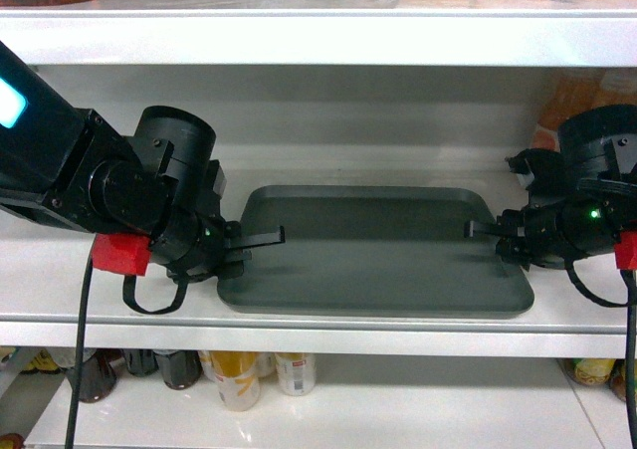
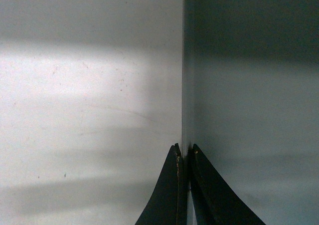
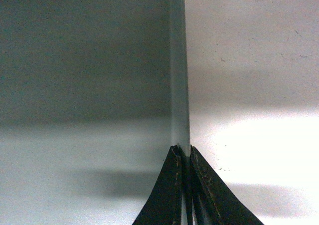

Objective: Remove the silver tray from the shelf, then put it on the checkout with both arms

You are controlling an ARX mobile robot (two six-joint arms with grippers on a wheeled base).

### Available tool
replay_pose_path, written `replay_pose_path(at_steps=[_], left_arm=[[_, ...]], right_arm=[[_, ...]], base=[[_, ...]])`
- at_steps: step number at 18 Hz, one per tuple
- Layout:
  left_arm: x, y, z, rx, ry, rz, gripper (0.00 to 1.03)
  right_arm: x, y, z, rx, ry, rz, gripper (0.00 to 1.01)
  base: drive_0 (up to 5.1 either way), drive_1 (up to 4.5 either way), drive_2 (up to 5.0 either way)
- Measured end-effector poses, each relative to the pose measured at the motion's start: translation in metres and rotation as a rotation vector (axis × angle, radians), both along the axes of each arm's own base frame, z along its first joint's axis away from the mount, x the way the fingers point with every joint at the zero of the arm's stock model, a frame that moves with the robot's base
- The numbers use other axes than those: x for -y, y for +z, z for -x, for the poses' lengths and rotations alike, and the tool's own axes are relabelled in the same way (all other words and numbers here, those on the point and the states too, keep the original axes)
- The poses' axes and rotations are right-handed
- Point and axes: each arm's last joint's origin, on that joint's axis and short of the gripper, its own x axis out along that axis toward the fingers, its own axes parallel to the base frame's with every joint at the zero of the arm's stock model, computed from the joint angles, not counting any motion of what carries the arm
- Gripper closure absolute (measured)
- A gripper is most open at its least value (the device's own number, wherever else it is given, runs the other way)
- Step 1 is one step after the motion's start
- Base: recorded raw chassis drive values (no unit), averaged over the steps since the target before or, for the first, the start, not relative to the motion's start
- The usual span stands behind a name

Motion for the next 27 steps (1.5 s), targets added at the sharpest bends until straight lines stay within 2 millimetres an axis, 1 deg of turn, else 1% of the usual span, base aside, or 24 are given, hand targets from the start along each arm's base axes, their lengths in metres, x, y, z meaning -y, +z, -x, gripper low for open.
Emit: replay_pose_path(at_steps=[2, 4, 6, 7, 8, 9, 10, 12, 14, 15, 16, 17, 18, 20, 27], left_arm=[[-0.002, 0.001, 0.008, 0.005, 0.009, 0.02, 1.0], [-0.006, 0.005, 0.02, 0.016, 0.032, 0.036, 1.0], [-0.005, 0.011, 0.043, 0.036, 0.033, 0.015, 1.0], [-0.005, 0.018, 0.055, 0.053, 0.033, 0.009, 1.0], [-0.004, 0.029, 0.062, 0.083, 0.031, 0.009, 1.0], [-0.002, 0.042, 0.07, 0.129, 0.02, -0.002, 1.0], [-0.002, 0.058, 0.083, 0.188, 0.012, -0.006, 1.0], [-0.004, 0.072, 0.099, 0.234, 0.002, -0.012, 1.0], [-0.01, 0.086, 0.12, 0.272, -0.004, -0.017, 1.0], [-0.016, 0.094, 0.139, 0.29, -0.014, -0.04, 1.0], [-0.021, 0.097, 0.151, 0.296, -0.02, -0.042, 1.0], [-0.024, 0.1, 0.161, 0.3, -0.023, -0.039, 1.0], [-0.025, 0.103, 0.165, 0.308, -0.023, -0.035, 1.0], [-0.025, 0.107, 0.163, 0.334, -0.02, -0.029, 1.0], [-0.025, 0.104, 0.163, 0.321, -0.021, -0.033, 1.0]], right_arm=[[0.0, 0.001, 0.008, -0.01, -0.01, -0.005, 0.99], [0.0, 0.003, 0.022, -0.002, -0.019, -0.02, 0.99], [0.0, 0.006, 0.046, -0.001, -0.024, -0.034, 0.99], [0.0, 0.011, 0.061, 0.001, -0.031, -0.047, 0.99], [0.001, 0.017, 0.073, 0.012, -0.04, -0.058, 0.99], [0.002, 0.028, 0.083, 0.041, -0.048, -0.07, 0.99], [0.003, 0.049, 0.098, 0.102, -0.049, -0.083, 0.99], [0.003, 0.07, 0.118, 0.158, -0.04, -0.094, 0.99], [0.004, 0.085, 0.146, 0.193, -0.026, -0.106, 0.99], [0.003, 0.093, 0.174, 0.182, -0.011, -0.136, 0.99], [0.002, 0.097, 0.191, 0.192, -0.004, -0.142, 0.99], [0.002, 0.1, 0.203, 0.202, 0.001, -0.151, 0.99], [0.002, 0.104, 0.206, 0.215, 0.002, -0.154, 0.99], [0.002, 0.107, 0.204, 0.237, 0.002, -0.157, 0.99], [0.002, 0.105, 0.204, 0.223, 0.002, -0.157, 0.99]], base=[[0.0, 0.0, 0.0], [0.0, 0.0, 0.0], [0.0, 0.0, 0.0], [0.0, 0.0, 0.0], [0.0, 0.0, 0.0], [0.0, 0.0, 0.0], [0.0, 0.0, 0.0], [0.0, 0.0, 0.0], [0.0, 0.0, 0.0], [0.0, 0.0, 0.0], [0.0, 0.0, 0.0], [0.0, 0.0, 0.0], [0.0, 0.0, 0.0], [0.0, 0.0, 0.0], [0.0, 0.0, 0.0]])
